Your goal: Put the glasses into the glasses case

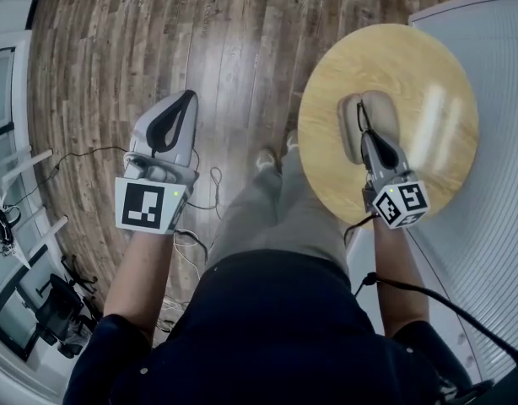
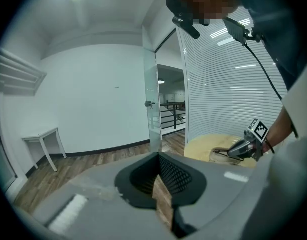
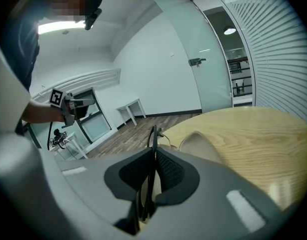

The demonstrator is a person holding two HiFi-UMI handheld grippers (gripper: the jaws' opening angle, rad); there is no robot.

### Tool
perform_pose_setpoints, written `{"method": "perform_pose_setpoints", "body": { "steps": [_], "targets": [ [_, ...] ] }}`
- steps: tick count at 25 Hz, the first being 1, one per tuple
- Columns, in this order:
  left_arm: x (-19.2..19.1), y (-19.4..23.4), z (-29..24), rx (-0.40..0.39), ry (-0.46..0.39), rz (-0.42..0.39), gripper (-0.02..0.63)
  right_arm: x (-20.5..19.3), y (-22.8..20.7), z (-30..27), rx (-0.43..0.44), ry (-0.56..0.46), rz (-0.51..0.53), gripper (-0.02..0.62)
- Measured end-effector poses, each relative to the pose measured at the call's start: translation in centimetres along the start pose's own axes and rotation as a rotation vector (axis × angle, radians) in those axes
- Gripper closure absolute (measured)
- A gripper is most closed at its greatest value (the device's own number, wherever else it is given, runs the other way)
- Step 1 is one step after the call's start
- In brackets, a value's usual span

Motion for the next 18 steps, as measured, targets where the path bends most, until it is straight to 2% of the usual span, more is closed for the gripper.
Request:
{"method": "perform_pose_setpoints", "body": {
  "steps": [3,18],
  "targets": [
    [-0.5,0.1,0.1,0.001,0.028,0.006,0.603,-0.3,-0.1,-0.3,0.0,0.009,-0.006,0.561],
    [-2.2,0.3,0.5,0.028,0.058,0.037,0.603,-1.5,-0.7,-1.5,0.007,0.051,-0.009,0.561]
  ]
}}
Point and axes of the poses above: the fingertips, and each gripper's own axes: z backward along the fingers, y to its left, x out of its top, the point moved 9 cm from there along z, backward along the fingers, and after that the axes turned 8 degrees about -y, right-handed, at the moved point
